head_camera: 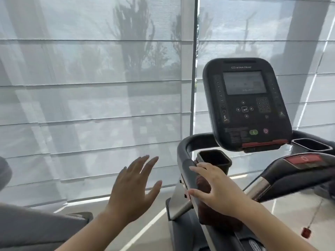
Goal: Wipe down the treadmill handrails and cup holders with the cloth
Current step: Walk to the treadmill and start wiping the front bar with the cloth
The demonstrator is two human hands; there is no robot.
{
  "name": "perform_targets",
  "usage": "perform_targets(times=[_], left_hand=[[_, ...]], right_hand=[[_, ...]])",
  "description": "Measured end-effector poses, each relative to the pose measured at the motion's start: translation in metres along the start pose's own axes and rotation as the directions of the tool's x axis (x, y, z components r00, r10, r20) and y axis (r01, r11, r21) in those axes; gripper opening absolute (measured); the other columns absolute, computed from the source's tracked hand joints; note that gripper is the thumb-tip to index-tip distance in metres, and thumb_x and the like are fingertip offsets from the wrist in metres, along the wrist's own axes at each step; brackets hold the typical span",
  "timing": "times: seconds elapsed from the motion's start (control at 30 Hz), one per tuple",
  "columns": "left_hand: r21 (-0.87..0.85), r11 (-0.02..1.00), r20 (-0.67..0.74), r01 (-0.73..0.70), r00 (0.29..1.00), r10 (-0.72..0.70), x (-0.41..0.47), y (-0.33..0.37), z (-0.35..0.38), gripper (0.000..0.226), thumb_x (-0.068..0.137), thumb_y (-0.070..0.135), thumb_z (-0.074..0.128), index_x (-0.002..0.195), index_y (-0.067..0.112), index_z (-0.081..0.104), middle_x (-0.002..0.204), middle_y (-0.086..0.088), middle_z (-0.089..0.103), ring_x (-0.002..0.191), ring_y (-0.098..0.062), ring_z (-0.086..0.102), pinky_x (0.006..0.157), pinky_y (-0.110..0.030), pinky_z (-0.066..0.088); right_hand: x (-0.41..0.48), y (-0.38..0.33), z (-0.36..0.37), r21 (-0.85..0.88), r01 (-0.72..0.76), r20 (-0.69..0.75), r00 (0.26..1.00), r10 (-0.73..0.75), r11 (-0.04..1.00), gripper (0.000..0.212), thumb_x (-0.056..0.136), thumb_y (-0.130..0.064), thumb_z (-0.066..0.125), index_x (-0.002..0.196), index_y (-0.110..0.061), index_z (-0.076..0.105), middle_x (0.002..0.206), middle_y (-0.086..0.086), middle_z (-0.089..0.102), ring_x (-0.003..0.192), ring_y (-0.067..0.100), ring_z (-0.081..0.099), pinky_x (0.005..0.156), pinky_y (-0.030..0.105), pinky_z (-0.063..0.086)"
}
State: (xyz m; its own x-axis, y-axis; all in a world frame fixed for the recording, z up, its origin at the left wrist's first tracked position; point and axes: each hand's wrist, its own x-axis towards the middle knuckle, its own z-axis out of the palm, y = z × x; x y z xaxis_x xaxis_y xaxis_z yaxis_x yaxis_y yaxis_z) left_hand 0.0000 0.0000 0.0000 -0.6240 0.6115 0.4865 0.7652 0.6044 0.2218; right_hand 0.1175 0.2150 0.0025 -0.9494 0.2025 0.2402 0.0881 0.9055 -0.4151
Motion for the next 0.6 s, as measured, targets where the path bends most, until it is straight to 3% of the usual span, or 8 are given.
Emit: perform_targets(times=[0.17,0.33,0.47,0.6], left_hand=[[-0.008,0.999,0.096,-0.044,0.994,0.045,-0.014,0.009,0.04,0.062,0.083,0.062,0.027,0.14,0.038,0.026,0.147,0.01,0.034,0.136,-0.012,0.031,0.108,-0.042,0.034],[-0.041,0.999,0.135,-0.023,0.991,0.028,-0.026,0.014,0.056,0.062,0.082,0.062,0.027,0.138,0.037,0.031,0.146,0.012,0.035,0.134,-0.011,0.035,0.108,-0.033,0.034],[-0.083,0.996,0.183,0.035,0.983,-0.019,-0.051,0.02,0.065,0.067,0.078,0.064,0.021,0.139,0.037,0.03,0.146,0.016,0.034,0.134,-0.006,0.033,0.104,-0.022,0.027],[-0.073,0.994,0.256,0.082,0.965,-0.061,-0.065,0.021,0.073,0.073,0.074,0.067,0.012,0.14,0.038,0.026,0.149,0.015,0.029,0.135,-0.006,0.029,0.108,-0.025,0.026]], right_hand=[[-0.015,0.013,0.024,-0.043,-0.147,0.063,0.987,0.15,0.988,0.073,0.082,-0.064,0.049,0.143,-0.036,0.02,0.155,-0.008,0.01,0.14,0.014,0.012,0.113,0.04,0.023],[-0.033,0.015,0.039,-0.005,-0.136,-0.007,0.991,0.136,0.991,0.065,0.089,-0.056,0.042,0.144,-0.039,0.013,0.156,-0.014,0.002,0.142,0.012,0.003,0.116,0.039,0.015],[-0.037,0.015,0.037,-0.002,-0.117,0.013,0.993,0.117,0.993,0.065,0.086,-0.056,0.047,0.142,-0.041,0.018,0.155,-0.013,0.007,0.142,0.013,0.007,0.115,0.038,0.019],[-0.026,0.012,0.04,0.055,-0.191,0.027,0.982,0.189,0.98,0.085,0.074,-0.061,0.06,0.143,-0.039,0.015,0.155,-0.012,0.003,0.142,0.016,0.005,0.112,0.044,0.025]])
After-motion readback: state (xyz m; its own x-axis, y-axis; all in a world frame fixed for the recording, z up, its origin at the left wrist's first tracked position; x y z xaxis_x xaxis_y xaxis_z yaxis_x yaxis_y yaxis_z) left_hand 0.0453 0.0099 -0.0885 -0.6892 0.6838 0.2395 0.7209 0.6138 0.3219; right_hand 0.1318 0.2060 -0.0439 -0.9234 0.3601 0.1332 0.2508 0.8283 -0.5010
